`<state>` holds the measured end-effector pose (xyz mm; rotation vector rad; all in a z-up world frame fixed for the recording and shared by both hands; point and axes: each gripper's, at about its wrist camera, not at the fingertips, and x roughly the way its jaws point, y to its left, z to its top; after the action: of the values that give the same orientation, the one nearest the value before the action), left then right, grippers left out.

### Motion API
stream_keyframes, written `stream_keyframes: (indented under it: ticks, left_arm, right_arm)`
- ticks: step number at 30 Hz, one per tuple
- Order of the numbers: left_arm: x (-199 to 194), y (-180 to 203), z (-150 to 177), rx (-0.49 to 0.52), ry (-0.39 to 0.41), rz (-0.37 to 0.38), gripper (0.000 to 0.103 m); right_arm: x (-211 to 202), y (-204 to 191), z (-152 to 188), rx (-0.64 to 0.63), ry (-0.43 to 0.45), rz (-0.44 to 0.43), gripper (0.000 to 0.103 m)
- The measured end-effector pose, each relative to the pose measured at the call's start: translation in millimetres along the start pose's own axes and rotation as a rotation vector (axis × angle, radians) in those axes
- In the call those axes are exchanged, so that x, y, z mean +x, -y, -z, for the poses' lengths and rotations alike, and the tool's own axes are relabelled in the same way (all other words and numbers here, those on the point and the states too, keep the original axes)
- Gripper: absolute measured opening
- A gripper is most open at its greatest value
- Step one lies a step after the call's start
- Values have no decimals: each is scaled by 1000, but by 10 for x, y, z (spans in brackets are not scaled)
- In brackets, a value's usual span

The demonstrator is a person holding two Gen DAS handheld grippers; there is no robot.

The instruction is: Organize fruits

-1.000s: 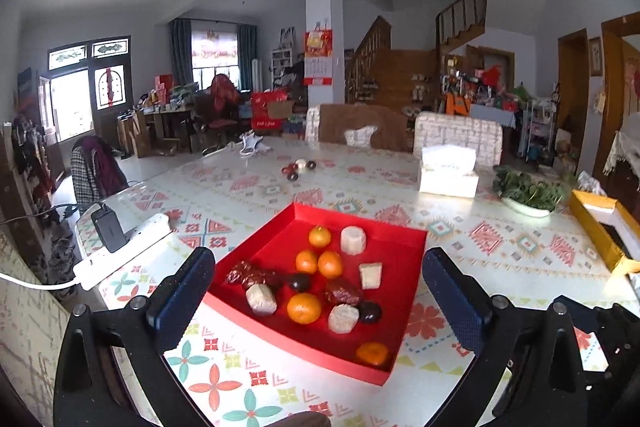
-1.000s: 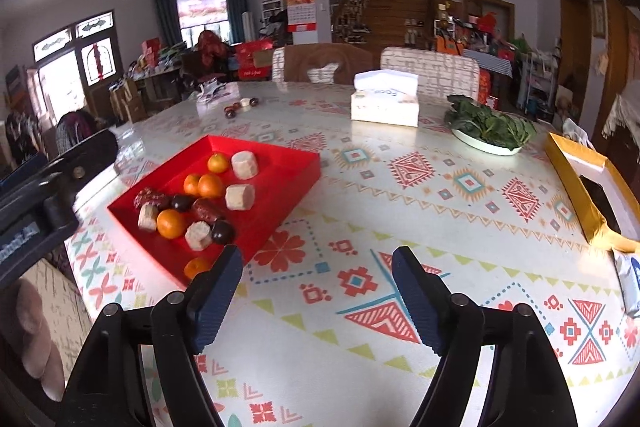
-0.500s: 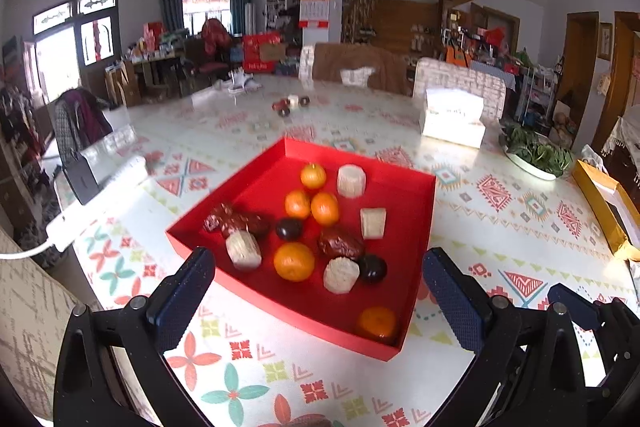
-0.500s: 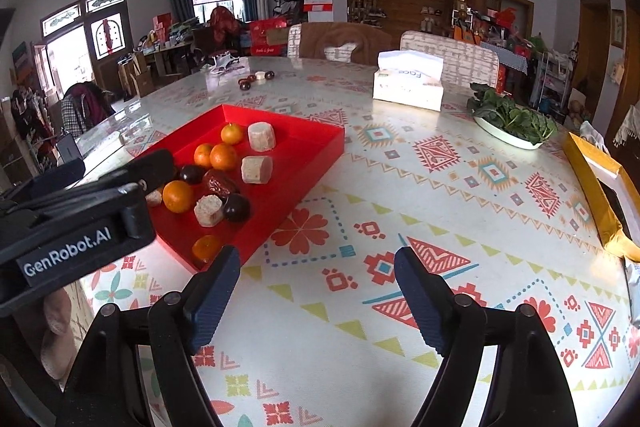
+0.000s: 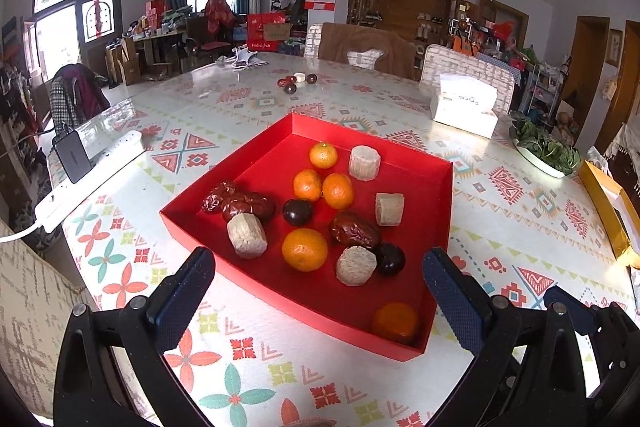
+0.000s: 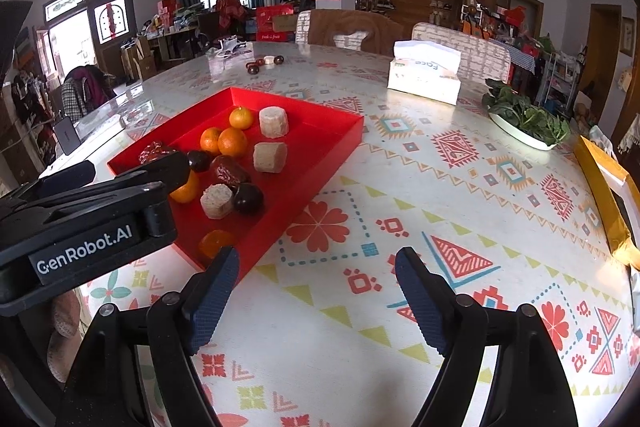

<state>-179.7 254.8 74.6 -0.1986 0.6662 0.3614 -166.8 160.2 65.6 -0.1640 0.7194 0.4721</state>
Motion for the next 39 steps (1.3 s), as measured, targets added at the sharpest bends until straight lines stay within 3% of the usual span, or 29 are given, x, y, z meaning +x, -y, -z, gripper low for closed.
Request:
stream_keyframes:
  ticks: [21,39]
  left_arm:
    - [140,-199,17,-43,-39,3,103]
    - [149,-199,26,-47,-46,14,103]
  right_arm:
    - [143,-264,-29,-49,-27,-7,85]
    - [176,-245,-23,-34,-33,-12,85]
